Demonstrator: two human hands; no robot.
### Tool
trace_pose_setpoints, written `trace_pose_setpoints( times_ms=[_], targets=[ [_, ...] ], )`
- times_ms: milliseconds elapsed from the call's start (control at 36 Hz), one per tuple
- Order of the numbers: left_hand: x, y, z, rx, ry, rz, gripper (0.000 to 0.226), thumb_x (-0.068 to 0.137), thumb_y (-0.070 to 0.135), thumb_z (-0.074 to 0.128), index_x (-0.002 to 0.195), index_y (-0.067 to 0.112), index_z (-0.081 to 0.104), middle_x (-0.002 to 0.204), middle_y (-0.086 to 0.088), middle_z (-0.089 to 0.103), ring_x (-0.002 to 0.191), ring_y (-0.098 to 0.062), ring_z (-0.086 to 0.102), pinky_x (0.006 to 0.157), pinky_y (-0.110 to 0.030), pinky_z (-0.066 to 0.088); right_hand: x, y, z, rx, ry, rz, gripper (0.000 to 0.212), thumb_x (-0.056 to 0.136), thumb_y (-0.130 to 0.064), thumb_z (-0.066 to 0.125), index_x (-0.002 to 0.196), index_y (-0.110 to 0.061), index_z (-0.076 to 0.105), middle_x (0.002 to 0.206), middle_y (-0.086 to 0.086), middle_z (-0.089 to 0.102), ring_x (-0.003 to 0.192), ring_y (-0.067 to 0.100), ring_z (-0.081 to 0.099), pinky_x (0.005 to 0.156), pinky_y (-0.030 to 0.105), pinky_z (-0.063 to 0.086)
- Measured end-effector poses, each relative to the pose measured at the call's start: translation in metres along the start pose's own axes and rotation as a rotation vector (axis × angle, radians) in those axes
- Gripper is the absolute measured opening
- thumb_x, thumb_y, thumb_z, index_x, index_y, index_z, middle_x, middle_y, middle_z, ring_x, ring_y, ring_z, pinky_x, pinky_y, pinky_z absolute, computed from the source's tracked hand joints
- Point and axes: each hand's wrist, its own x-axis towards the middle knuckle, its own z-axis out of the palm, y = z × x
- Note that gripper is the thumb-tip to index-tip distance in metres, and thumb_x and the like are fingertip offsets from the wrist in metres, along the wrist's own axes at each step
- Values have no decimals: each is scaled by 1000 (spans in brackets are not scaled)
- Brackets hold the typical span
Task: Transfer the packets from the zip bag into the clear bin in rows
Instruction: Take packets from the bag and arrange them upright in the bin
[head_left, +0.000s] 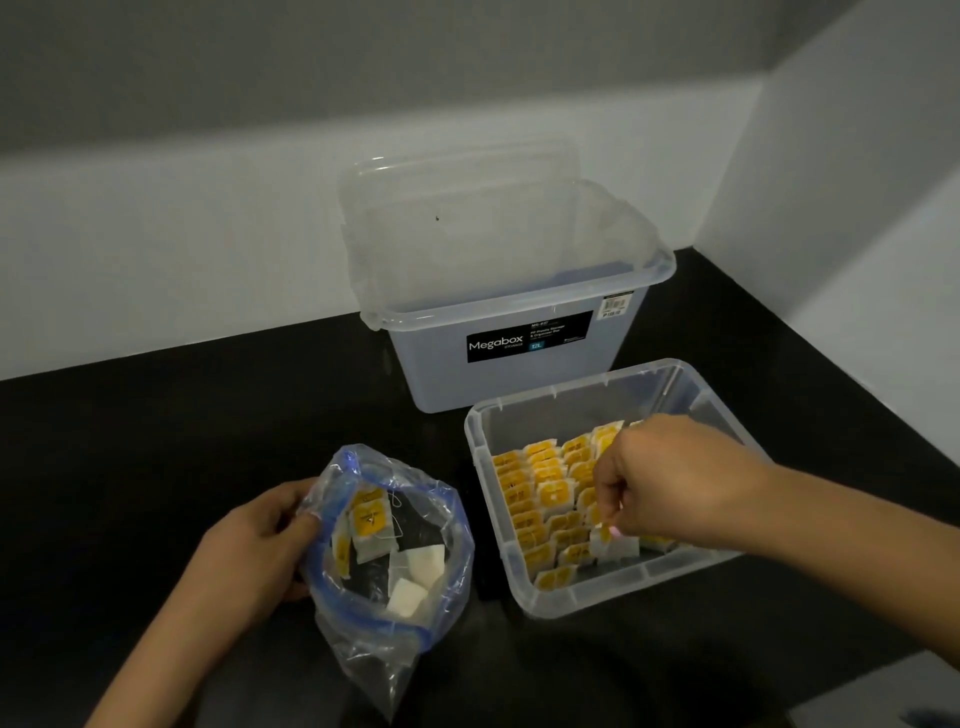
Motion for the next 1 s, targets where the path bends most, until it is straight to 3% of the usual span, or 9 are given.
trace_pose_setpoints(
  times_ms=[222, 389, 500, 639, 1000],
  targets=[
    [4, -3, 6, 8, -14, -11, 26, 95, 16, 47, 117, 28, 53, 92, -6, 67, 73, -19, 68, 56, -25, 48, 20, 8, 21, -117, -47, -82, 10, 83, -19, 63, 82, -25, 70, 82, -13, 63, 86, 6, 60, 79, 28, 55],
    [6, -5, 8, 15, -24, 2, 22, 95, 15, 47, 103, 35, 51, 87, -2, 67, 64, -12, 67, 50, -20, 46, 30, 11, 31, -152, -56, -138, 7, 82, -19, 64, 80, -24, 70, 82, -11, 62, 87, 9, 59, 75, 26, 52],
    [6, -4, 8, 10, -41, 12, 26, 94, 15, 47, 96, 40, 49, 89, -2, 66, 70, -16, 67, 55, -24, 46, 34, 12, 37, -177, -52, -170, 11, 83, -18, 62, 84, -24, 70, 89, -8, 66, 86, 8, 57, 71, 24, 48],
    [8, -6, 9, 30, -44, 25, 23, 94, 16, 47, 103, 37, 49, 91, -2, 66, 72, -16, 67, 55, -23, 46, 39, 13, 42, -194, -44, -203, 9, 81, -18, 63, 82, -23, 70, 80, -10, 64, 80, 8, 55, 70, 26, 51],
    [8, -4, 9, -7, -51, 22, 26, 94, 15, 47, 96, 41, 50, 89, 0, 66, 64, -11, 67, 51, -19, 46, 44, 12, 45, -189, -54, -261, 11, 82, -17, 62, 86, -23, 71, 86, -7, 67, 86, 10, 59, 76, 31, 54]
  ],
)
